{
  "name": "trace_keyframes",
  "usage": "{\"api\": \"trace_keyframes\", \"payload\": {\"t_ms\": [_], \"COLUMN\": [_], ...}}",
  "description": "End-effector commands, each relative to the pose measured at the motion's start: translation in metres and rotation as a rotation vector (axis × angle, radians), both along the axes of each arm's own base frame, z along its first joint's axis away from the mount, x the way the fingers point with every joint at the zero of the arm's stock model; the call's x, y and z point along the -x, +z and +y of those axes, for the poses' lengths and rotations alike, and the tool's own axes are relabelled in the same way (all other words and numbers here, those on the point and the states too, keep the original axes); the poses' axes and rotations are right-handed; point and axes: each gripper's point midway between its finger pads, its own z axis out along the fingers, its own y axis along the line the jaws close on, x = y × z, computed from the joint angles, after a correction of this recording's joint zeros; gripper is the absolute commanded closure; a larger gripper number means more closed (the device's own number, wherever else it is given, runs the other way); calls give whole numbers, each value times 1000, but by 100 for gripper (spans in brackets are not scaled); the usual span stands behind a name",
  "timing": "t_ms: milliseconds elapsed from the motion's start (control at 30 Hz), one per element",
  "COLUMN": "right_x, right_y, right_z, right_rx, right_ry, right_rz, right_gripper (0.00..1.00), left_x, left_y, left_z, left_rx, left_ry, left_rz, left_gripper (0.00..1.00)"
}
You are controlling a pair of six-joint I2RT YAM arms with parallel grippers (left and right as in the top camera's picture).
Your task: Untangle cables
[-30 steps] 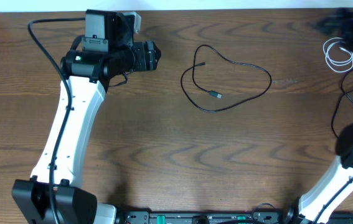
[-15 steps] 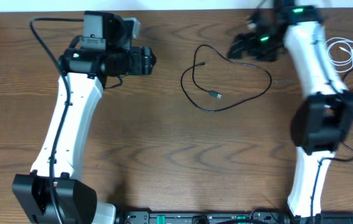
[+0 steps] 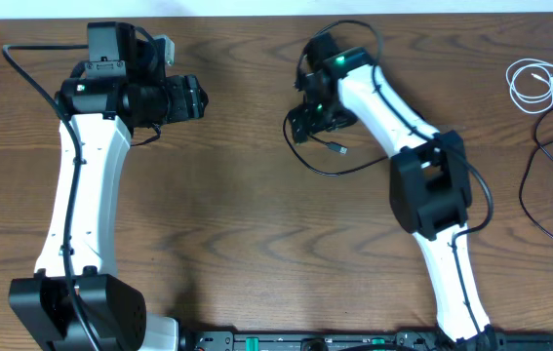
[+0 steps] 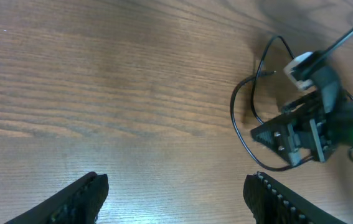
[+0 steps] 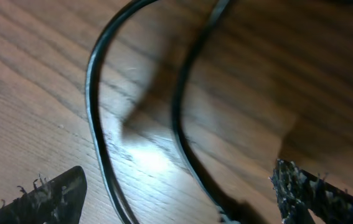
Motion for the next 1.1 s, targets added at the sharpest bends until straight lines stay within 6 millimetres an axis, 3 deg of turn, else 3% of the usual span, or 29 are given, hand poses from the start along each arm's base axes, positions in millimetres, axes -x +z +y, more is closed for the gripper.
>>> {"api": "trace_keyframes", "payload": {"t_ms": [0,300,633,767,900,1000,1067], "right_x": [10,45,63,70,71,71,71], "right_y": [-20,-29,-43,-52,-54,-54,-54], "right_z": [2,18,7,2,1,1,1], "right_rx": [69,175,285,300,301,302,301], "right_ry": [48,131,87,86,82,77,74], "right_rz": [18,61,89,112,115,115,115], "right_gripper": [9,8,16,28,48,69,92], "left_x": [1,2,4,5,5,5,5], "left_y": [-5,-5,-7,-7,-7,-7,-7], "left_z": [2,2,2,2,2,2,2], "left_rx": [1,1,2,2,2,2,2], "left_ry": [9,9,9,9,9,9,9], "left_rz": [17,20,34,36,38,38,38], "left_gripper": [25,25,25,25,25,25,25]}}
